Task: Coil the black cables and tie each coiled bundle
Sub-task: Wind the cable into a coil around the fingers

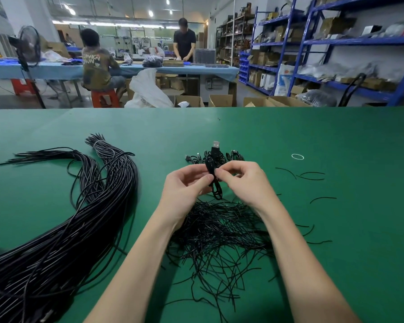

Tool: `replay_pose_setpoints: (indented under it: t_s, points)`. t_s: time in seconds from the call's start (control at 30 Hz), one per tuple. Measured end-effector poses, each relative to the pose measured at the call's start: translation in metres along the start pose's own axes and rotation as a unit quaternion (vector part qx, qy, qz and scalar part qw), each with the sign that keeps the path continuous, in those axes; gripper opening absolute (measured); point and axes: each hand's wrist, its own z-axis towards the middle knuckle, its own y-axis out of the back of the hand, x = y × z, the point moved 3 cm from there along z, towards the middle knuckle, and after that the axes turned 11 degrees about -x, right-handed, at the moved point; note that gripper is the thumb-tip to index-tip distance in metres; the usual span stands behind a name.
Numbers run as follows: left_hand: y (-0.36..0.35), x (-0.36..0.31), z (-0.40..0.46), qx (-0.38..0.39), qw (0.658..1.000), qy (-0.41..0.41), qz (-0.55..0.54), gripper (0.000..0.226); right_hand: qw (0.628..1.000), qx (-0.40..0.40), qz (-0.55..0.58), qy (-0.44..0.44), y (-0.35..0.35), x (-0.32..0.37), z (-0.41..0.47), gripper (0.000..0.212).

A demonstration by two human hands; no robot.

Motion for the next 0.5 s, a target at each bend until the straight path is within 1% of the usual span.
replay_pose_setpoints:
  t_s: [0.07, 0.23, 0.27, 0.33, 0.37, 0.4, 0.43, 0.5]
  points:
    - [-0.001, 0.000, -0.002, 0.001, 0.999, -0.037, 0.031, 0.020, 0.999, 0.012, 0.020, -0.033, 0.000, -0.001, 0.001, 0.016]
    - [-0.006, -0.002, -0.007, 0.030, 0.988, -0.114, 0.102, 0.020, 0.989, 0.023, 0.051, -0.136, 0.001, -0.007, 0.002, 0.018]
    - [-0.007, -0.002, -0.008, 0.036, 0.982, -0.135, 0.123, 0.019, 0.981, 0.034, 0.081, -0.172, 0.000, -0.011, 0.002, 0.015]
    - [-0.006, -0.004, -0.009, 0.038, 0.972, -0.163, 0.164, 0.017, 0.951, 0.065, 0.167, -0.253, -0.004, -0.018, -0.001, 0.011]
    - [-0.005, -0.004, -0.008, 0.037, 0.968, -0.168, 0.181, 0.017, 0.936, 0.082, 0.198, -0.279, -0.005, -0.021, -0.003, 0.009]
    - [-0.004, -0.004, -0.006, 0.037, 0.967, -0.166, 0.190, 0.017, 0.930, 0.102, 0.210, -0.283, -0.005, -0.022, -0.004, 0.008]
    - [-0.003, -0.003, -0.005, 0.036, 0.970, -0.153, 0.185, 0.017, 0.932, 0.122, 0.208, -0.270, -0.004, -0.023, -0.004, 0.007]
    - [0.002, -0.001, -0.003, 0.027, 0.984, -0.104, 0.139, 0.019, 0.946, 0.147, 0.195, -0.211, 0.000, -0.020, -0.003, 0.008]
